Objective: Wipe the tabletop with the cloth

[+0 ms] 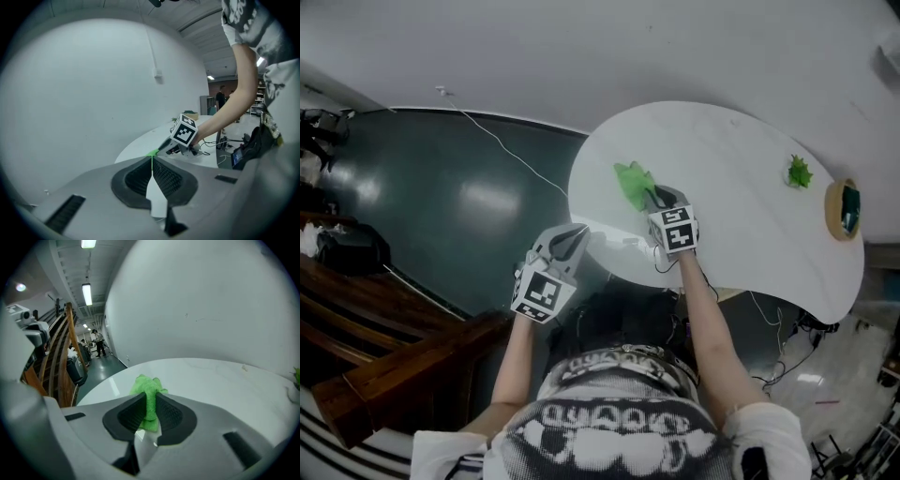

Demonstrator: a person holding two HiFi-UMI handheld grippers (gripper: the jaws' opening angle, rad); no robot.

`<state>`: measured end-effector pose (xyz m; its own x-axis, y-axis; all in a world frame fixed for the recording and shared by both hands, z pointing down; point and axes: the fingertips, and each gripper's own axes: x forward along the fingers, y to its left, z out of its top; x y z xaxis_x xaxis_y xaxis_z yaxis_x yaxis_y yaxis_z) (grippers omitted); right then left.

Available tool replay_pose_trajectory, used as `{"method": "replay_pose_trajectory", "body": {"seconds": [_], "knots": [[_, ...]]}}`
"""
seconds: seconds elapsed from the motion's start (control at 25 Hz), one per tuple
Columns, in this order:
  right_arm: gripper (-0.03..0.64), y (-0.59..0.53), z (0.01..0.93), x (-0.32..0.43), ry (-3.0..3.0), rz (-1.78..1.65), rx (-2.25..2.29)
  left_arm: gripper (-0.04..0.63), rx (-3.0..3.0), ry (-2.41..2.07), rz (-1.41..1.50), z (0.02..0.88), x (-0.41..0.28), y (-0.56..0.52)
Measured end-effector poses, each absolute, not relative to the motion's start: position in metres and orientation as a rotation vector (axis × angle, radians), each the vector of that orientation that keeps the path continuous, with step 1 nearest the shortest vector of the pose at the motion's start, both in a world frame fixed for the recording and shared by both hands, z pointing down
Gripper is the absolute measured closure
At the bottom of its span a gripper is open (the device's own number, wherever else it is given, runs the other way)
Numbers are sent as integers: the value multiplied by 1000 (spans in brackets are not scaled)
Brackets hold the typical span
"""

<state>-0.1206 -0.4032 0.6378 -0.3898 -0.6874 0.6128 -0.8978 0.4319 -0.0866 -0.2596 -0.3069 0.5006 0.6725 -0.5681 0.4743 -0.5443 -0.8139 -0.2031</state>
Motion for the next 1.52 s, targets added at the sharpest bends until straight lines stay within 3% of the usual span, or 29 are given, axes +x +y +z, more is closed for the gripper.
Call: {"method": "replay_pose_trajectory", "body": {"seconds": [1.04,1.52], "knots": [[554,-189,640,389,-1595,688,1927,589,-2893,394,-679,490,71,-220],[554,-86,639,564,-1277,730,2086,589,-2873,278,-708,490,139,-198]]}}
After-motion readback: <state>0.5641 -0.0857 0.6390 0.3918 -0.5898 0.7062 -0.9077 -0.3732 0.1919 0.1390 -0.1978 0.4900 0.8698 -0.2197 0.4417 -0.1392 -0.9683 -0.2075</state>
